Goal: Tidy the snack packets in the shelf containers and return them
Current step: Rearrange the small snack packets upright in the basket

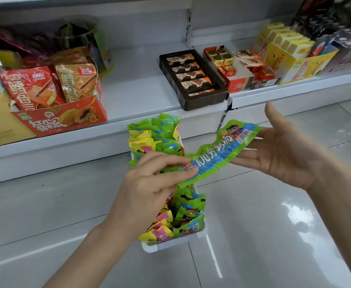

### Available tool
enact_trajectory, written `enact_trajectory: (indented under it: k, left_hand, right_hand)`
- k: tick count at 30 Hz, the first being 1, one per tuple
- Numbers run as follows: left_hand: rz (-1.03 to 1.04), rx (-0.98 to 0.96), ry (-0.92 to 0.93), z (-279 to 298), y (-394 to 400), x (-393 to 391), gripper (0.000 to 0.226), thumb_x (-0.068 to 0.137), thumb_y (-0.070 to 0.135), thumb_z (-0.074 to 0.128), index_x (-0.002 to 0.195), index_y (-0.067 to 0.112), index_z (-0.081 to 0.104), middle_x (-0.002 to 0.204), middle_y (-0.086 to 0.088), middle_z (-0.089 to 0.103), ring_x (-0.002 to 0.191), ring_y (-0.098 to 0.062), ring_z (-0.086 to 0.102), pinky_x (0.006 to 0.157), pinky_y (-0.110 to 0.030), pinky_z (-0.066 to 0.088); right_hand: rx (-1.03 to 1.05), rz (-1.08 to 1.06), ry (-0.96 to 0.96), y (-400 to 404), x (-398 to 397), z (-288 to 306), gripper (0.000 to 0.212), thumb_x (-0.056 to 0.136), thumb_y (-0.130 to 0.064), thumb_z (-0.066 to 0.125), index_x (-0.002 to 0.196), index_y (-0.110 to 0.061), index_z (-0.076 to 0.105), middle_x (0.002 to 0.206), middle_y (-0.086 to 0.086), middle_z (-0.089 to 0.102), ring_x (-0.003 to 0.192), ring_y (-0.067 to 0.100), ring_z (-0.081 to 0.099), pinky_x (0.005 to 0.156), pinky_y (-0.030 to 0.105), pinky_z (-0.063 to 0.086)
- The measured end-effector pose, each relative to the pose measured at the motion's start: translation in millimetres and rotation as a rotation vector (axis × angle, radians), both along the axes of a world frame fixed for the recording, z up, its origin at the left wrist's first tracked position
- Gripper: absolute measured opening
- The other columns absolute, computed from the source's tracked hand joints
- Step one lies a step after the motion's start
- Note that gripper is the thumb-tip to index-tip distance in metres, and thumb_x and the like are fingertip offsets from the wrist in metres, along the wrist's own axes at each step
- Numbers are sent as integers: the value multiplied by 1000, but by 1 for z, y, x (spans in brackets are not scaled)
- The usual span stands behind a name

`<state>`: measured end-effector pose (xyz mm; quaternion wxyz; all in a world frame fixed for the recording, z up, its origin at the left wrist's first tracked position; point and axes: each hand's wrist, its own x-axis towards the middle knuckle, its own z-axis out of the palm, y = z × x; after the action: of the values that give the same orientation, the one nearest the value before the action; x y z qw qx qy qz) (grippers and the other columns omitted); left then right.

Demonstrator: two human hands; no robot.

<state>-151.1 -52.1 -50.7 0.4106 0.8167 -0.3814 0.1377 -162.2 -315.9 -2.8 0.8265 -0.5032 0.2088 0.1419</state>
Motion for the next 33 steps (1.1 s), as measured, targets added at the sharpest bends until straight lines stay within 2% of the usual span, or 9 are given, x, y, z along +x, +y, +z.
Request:
enact_trajectory:
  k: [3, 7, 9, 11, 14, 19, 23, 28, 33]
  left_hand:
    - [-9, 42, 60, 1, -4, -3, 46, 78, -9, 66, 116, 16, 74, 120, 2, 67, 105, -22, 61, 95, -24, 45]
    - [-17, 204, 429, -4, -1, -8, 63, 92, 13, 68, 145, 35, 44, 138, 19, 50, 126, 3, 45, 105, -12, 33]
    - [-73, 388, 395, -11, 2, -9, 56, 94, 33, 65, 146, 33, 43, 139, 16, 51, 130, -1, 40, 109, -12, 25]
    - [-106, 565, 296, -15, 2, -12, 63, 91, 57, 58, 145, 27, 46, 138, 12, 53, 131, -8, 40, 112, -18, 19]
    - [-111, 737, 179, -16, 3, -16, 78, 80, 78, 47, 137, 26, 54, 129, 12, 56, 127, -13, 43, 118, -30, 15]
    - [-169, 705, 179, -14, 18, -23, 57, 81, 73, 48, 122, 36, 64, 110, 13, 61, 109, -15, 53, 110, -37, 33]
    - [-180, 680, 170, -17, 24, -27, 50, 83, 66, 56, 123, 37, 66, 108, 14, 63, 105, -15, 55, 103, -35, 39]
    - [-151, 652, 125, -21, 23, -29, 47, 84, 60, 54, 121, 35, 68, 103, 11, 64, 100, -17, 56, 99, -32, 38]
    - [-129, 614, 121, -22, 24, -30, 46, 84, 59, 54, 118, 33, 70, 99, 9, 64, 97, -20, 56, 96, -36, 46]
  right_hand:
    - [-217, -25, -94, -5, -5, -4, 40, 89, -27, 57, 114, 5, 64, 103, 17, 75, 88, 26, 75, 65, 27, 61]
    - [-545, -69, -317, -35, -4, 14, 27, 78, -33, 68, 96, -14, 76, 90, 4, 78, 81, 16, 76, 65, 23, 60]
    - [-695, -37, -425, -44, -4, 29, 27, 73, -47, 72, 92, -28, 78, 94, -1, 78, 85, 17, 76, 69, 26, 61]
    - [-806, 26, -475, -39, -5, 34, 28, 72, -55, 70, 93, -37, 77, 95, -6, 78, 87, 17, 76, 70, 28, 61]
    - [-886, 127, -496, -18, -8, 27, 25, 74, -52, 66, 91, -37, 77, 92, -8, 78, 86, 15, 76, 69, 27, 61]
    - [-840, 180, -509, 20, -14, 17, 21, 79, -38, 60, 93, -26, 71, 86, -12, 77, 81, 5, 74, 65, 15, 57]
    - [-847, 209, -473, 36, -14, 14, 15, 88, -27, 60, 96, -23, 72, 84, -8, 78, 80, 7, 74, 65, 17, 58]
    - [-1006, 344, -461, 31, -18, 22, 22, 77, -46, 58, 94, -37, 70, 81, -13, 77, 73, 6, 74, 67, 19, 59]
    - [-923, 414, -496, 40, -20, 19, 19, 82, -39, 58, 97, -38, 69, 85, -13, 77, 78, 6, 75, 70, 22, 60]
